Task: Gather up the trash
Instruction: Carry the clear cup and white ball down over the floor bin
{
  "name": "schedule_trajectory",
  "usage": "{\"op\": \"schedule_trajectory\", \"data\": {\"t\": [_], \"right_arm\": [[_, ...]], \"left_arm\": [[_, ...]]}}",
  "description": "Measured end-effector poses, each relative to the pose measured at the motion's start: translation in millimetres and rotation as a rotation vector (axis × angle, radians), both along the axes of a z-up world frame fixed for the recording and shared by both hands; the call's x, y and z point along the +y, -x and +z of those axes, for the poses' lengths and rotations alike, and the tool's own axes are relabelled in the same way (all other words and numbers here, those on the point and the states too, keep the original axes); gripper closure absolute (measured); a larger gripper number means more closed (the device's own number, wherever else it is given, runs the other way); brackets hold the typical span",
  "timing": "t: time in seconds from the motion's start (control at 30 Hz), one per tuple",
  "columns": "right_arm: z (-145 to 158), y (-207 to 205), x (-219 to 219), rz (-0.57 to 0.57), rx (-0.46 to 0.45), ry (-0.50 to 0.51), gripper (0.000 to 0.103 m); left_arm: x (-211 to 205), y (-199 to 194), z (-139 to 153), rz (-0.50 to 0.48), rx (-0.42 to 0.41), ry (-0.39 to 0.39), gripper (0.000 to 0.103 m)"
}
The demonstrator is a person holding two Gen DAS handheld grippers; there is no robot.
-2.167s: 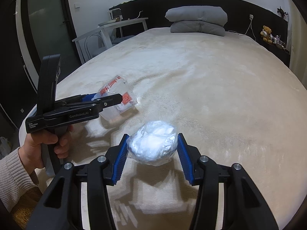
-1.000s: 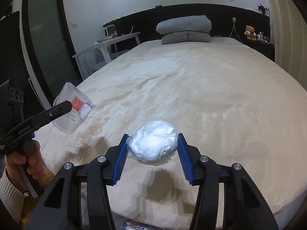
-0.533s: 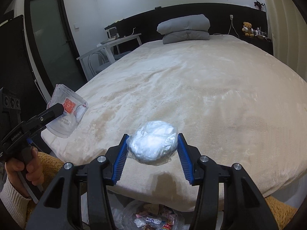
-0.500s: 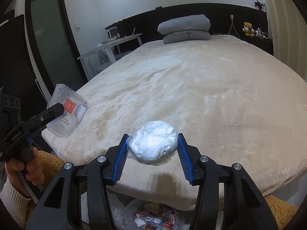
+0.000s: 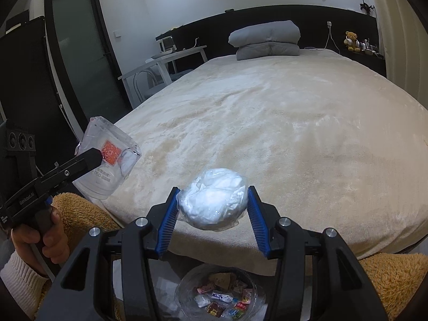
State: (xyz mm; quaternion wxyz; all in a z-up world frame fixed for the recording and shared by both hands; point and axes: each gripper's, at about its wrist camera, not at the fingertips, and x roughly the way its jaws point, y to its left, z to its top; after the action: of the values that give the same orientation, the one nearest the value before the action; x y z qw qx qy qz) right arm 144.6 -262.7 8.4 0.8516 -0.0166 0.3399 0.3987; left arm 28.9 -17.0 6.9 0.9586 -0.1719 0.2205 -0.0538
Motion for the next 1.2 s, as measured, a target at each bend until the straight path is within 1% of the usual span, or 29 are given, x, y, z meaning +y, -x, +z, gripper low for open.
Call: {"op": "schedule_trajectory", "data": {"t": [0.4, 0.47, 0.6, 0.8, 1.0, 1.1, 1.2], "right_arm": [[-18, 14, -2, 0.018, 0.048, 0.047, 0.052], [-23, 16, -3, 0.023, 0.064, 0.057, 0.052], [-34, 20, -1, 0.032, 0.094, 0.097, 0.052], [-51, 20, -2, 0.039, 0.145, 0.146, 0.052], [-67, 22, 0, 0.048, 0.194, 0.200, 0.052], [-75, 22, 2, 0.056, 0.213, 0.230, 0.052], [-82, 22, 3, 0.063, 0.246, 0.253, 0.052]], "left_arm": [[-20, 11, -17, -0.045, 0.059, 0.028, 0.039], [-23, 11, -24, -0.050, 0.092, 0.039, 0.039], [-28, 12, -32, -0.050, 0.137, 0.015, 0.039], [-25, 12, -45, -0.041, 0.213, 0.016, 0.039], [-26, 13, -61, -0.053, 0.283, 0.018, 0.039], [-28, 14, -69, -0.057, 0.320, 0.007, 0.039], [-30, 13, -80, -0.070, 0.367, 0.011, 0.039]]}}
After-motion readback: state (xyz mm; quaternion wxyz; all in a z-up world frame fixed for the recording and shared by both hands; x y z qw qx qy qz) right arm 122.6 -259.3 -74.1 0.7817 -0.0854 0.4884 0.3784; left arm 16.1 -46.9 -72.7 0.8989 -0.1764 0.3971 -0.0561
